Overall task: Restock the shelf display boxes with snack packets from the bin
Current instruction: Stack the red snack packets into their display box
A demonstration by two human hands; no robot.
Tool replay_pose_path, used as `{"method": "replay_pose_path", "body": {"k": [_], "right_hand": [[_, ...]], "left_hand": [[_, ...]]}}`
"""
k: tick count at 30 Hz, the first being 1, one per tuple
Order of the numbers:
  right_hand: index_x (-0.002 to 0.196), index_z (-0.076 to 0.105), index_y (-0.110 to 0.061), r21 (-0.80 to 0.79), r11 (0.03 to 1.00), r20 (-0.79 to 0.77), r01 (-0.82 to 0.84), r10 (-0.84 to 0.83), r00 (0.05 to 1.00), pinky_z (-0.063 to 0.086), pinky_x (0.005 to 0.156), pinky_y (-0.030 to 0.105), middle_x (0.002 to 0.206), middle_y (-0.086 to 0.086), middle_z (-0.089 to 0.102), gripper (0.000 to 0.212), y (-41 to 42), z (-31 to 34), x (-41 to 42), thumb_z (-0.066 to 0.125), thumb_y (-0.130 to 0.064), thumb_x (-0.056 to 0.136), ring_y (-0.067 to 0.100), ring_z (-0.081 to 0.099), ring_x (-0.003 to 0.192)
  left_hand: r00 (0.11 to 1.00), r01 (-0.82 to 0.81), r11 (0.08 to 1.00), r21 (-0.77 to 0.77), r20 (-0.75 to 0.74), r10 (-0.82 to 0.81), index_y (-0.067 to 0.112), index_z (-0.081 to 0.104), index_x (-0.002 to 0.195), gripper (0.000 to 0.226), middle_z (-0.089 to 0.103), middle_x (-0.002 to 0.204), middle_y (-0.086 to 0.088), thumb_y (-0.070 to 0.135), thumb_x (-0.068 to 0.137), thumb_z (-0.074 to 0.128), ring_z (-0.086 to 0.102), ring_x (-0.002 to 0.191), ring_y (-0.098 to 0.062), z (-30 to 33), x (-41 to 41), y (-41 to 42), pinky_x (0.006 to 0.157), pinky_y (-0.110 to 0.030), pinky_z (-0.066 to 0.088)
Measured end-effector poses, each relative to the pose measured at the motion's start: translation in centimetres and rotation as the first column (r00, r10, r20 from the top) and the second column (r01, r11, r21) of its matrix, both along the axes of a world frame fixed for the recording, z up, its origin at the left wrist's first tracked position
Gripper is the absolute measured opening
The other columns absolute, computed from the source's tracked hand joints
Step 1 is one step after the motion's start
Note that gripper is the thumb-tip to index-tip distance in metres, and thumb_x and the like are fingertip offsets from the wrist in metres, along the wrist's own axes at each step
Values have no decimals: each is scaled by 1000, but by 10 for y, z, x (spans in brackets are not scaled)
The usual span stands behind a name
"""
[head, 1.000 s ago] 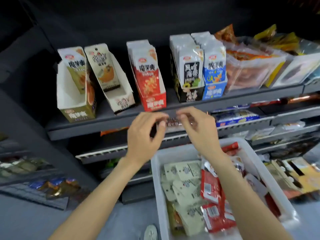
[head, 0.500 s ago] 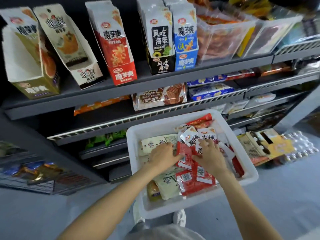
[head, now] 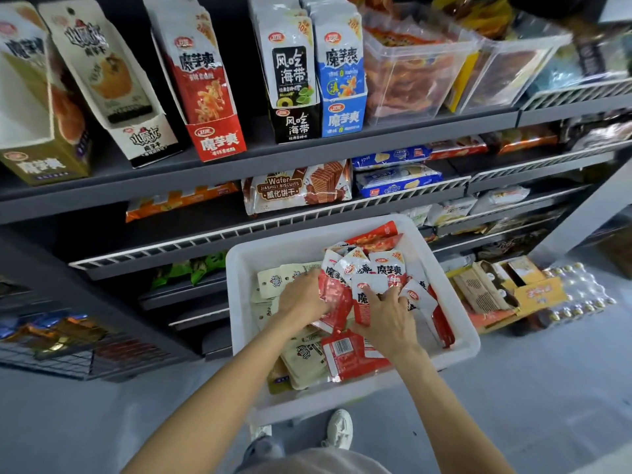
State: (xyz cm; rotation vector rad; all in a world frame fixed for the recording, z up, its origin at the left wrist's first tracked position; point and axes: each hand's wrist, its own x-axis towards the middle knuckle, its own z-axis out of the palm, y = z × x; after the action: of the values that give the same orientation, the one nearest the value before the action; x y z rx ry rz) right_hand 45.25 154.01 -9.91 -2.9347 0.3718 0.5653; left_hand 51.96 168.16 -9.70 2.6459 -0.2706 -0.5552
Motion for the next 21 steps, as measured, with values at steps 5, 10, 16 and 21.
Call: {"method": "replay_pose_path", "body": {"k": [5, 10, 16, 21], "right_hand": [[133, 40, -11, 132, 990, 174, -38, 15, 985, 50, 90, 32, 123, 10, 51, 45, 6, 3, -1, 52, -25, 92, 25, 53, 111], [122, 47, -10, 100, 995, 306, -12, -19, 952, 55, 68, 26, 112, 7, 60, 26, 2, 9, -2, 45, -19, 98, 19, 65, 85], [116, 54, -12, 32, 999, 328, 6, -16, 945, 52, 63, 27, 112, 4, 59, 23, -6, 15, -4, 45, -18, 97, 21, 65, 87], [117, 55, -10, 288, 957, 454, 48, -180, 873, 45, 54, 25, 88, 3, 67, 24, -9, 28, 0, 53, -16, 94, 21, 66, 74]], "left_hand": [[996, -59, 998, 2, 72, 59, 18, 37, 134, 61, 59, 109, 4, 22, 83, 70, 55, 85, -7, 4, -2, 33, 57, -20, 46], [982, -104, 993, -62, 149, 113, 23, 31, 138, 67, 49, 127, -1, 25, 83, 69, 53, 109, -18, 3, -5, 52, 83, -31, 49], [958, 20, 974, 228, 274, -84, 20, 43, 136, 65, 41, 138, -1, 58, 85, 55, 36, 129, -21, -8, -6, 51, 109, -36, 28], [954, 95, 972, 215, 259, -150, 22, 45, 136, 49, 62, 116, 1, 49, 95, 44, 61, 103, -17, -4, -4, 50, 91, -31, 46]]}}
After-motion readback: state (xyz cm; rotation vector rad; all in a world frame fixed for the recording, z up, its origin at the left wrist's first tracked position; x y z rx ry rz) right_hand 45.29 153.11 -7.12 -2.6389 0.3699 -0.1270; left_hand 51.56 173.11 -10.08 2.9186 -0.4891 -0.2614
